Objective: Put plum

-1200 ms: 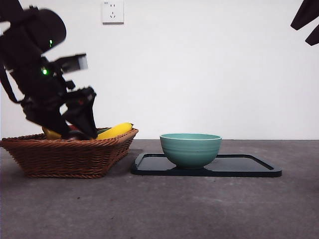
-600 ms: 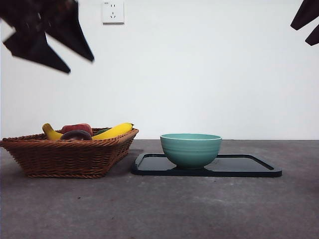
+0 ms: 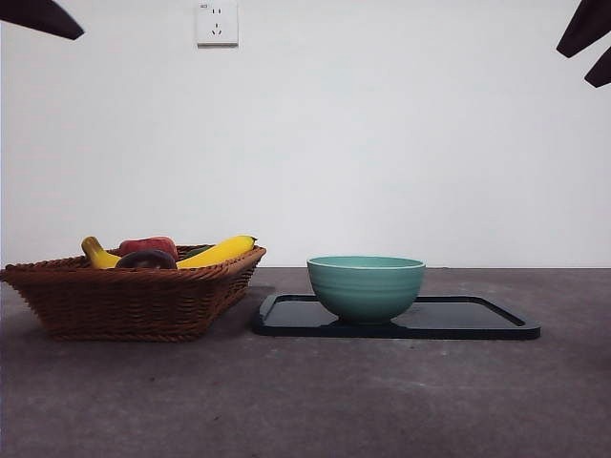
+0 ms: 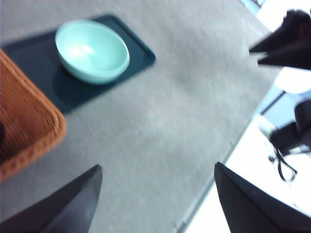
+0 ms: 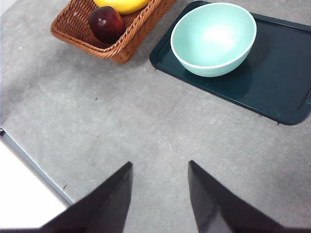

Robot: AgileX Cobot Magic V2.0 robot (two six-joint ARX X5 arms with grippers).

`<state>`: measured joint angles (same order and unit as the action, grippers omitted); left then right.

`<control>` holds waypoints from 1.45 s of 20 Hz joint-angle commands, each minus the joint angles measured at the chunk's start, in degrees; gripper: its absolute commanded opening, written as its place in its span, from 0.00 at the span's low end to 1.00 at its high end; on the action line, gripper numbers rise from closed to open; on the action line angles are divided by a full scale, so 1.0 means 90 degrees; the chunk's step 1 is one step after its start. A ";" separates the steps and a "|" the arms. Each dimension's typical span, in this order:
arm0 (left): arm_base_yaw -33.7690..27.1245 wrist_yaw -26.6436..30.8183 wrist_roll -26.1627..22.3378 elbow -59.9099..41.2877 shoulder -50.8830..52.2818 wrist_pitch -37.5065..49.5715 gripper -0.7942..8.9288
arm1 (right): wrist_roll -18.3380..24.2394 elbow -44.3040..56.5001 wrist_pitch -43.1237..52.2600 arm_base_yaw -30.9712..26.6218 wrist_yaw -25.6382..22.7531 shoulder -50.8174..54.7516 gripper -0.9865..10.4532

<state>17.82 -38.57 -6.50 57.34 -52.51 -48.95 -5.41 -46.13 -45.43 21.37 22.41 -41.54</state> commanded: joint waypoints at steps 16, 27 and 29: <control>0.0022 -0.0044 -0.0226 0.0136 -0.0044 -0.0039 0.46 | -0.0719 -0.0041 0.0512 0.0027 -0.0104 -0.0053 0.25; 0.0022 -0.0044 -0.0226 0.0136 -0.0044 -0.0041 0.46 | -0.1022 -0.2101 0.1202 -0.0512 -0.0211 -0.3599 0.29; 0.0022 -0.0044 -0.0226 0.0136 -0.0044 -0.0039 0.46 | -0.0967 -0.2608 0.1185 -0.0527 -0.0214 -0.4367 0.29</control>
<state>17.82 -38.57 -8.03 57.36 -52.53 -49.91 -15.18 -68.51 -34.94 16.45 20.73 -79.37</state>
